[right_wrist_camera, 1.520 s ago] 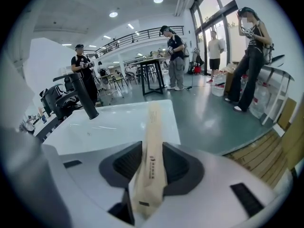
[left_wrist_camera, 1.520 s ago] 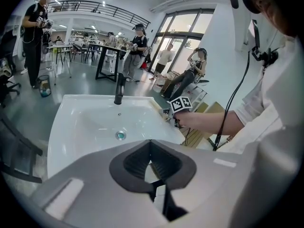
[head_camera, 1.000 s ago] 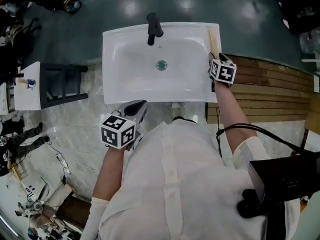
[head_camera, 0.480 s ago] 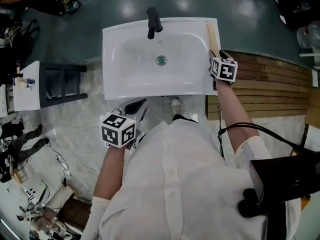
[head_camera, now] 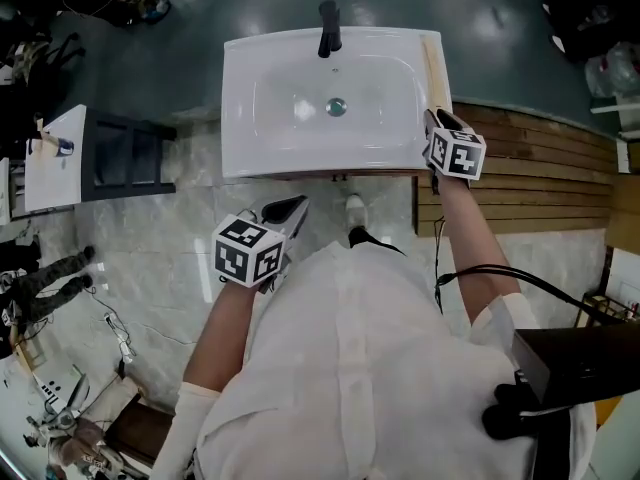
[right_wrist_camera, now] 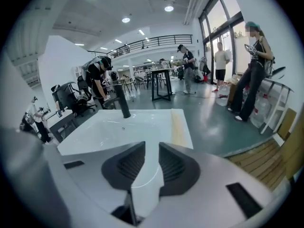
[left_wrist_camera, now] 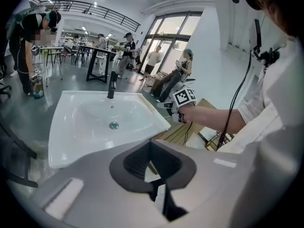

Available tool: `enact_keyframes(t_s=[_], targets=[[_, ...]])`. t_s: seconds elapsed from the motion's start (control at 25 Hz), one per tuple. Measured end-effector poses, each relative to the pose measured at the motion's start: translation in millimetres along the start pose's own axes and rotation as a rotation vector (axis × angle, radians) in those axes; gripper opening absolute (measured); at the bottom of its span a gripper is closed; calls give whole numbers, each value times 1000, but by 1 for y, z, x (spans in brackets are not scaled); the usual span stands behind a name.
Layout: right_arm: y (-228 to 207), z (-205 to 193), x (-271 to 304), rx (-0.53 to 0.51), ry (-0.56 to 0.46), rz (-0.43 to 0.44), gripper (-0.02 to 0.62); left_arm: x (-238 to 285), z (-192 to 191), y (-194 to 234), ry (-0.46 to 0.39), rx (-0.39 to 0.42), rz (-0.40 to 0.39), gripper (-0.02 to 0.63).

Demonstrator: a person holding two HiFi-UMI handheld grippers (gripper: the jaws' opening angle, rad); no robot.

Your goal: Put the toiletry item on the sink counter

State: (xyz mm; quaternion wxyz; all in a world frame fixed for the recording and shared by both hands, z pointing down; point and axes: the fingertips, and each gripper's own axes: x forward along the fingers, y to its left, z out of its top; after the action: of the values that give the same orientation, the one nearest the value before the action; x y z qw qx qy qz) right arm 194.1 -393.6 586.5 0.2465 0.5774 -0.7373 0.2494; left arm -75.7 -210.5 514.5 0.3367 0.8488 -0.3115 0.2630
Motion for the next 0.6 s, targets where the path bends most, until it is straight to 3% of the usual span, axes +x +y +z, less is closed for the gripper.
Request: enact_keyframes(t_s=[0.08,0.16,0.6], targets=[[22,-6,-17,-8,-11,30,36,-11,-11,-2,2,18,-9,6],[49,-10,-39,-9,-22,62,12,-21,-22,-6,4,38,-19,6],[186,-68,-145,-28,-8,255,6,-66,-80,-35,-6,103,-97,6]])
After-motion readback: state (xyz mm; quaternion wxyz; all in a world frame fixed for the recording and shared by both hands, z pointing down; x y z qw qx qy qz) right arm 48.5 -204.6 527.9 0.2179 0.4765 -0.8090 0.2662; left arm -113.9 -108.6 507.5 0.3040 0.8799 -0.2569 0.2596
